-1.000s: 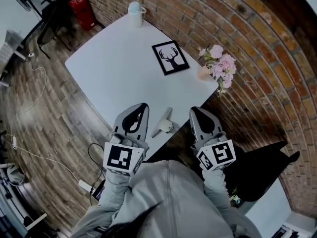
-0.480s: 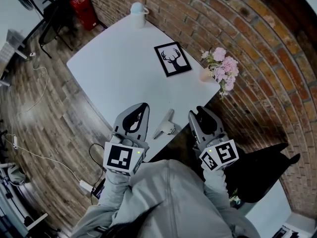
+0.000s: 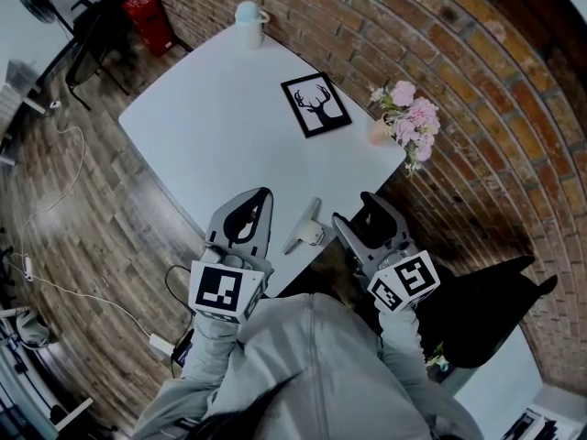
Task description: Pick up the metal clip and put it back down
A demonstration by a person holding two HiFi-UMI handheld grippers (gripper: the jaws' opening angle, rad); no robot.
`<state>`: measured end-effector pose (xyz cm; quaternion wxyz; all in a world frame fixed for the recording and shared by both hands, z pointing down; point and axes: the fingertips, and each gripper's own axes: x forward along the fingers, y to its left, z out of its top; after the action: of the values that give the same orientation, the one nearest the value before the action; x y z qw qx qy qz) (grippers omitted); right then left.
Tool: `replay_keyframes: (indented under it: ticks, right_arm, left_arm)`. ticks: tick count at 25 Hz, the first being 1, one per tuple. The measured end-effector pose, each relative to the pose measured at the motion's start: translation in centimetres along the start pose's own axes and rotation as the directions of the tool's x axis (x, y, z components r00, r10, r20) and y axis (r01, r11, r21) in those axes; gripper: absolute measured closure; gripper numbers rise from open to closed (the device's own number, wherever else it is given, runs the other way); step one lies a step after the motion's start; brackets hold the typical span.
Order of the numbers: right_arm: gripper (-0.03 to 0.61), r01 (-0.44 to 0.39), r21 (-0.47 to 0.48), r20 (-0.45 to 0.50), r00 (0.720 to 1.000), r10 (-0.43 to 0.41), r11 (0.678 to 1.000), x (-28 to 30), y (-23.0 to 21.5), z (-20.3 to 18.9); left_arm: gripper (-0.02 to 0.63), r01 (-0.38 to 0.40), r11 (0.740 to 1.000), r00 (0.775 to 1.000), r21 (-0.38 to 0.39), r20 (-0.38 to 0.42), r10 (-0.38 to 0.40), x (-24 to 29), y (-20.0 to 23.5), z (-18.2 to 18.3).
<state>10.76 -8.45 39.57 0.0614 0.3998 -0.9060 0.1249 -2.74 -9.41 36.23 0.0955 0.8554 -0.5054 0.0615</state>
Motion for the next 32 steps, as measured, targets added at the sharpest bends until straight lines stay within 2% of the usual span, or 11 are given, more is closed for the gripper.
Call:
replay_keyframes:
  ticks: [9,18,28,32]
  right_arm:
    - [0.282,-0.083,-0.088,-0.162,0.985,0.068,0.993,1.9,2.0,-5.2]
    - [0.267,-0.095,-0.041,-0.250,0.965,0.082,0.995,2.7,2.3,-10.9]
    - [0.250,-0.118,-0.064,-0.335,0.938,0.090,0.991,3.4,2.4,-17.6]
    - [0.250,-0.147,-0.092,-0.395,0.913,0.099,0.985,4.2,2.3,-20.6]
  left_arm:
    - [0.586,0.029,1.000,0.999,-0.012,-0.031,-0.030,0.7,0.1,-1.3]
    - [0.586,0.043,0.999,0.996,-0.031,-0.079,-0.045,1.4,0.8,-3.4]
    - [0.586,0.075,0.996,0.990,-0.051,-0.115,-0.080,2.6,0.2,-6.0]
    - [0.586,0.091,0.994,0.987,-0.054,-0.129,-0.097,3.3,-0.2,-7.1]
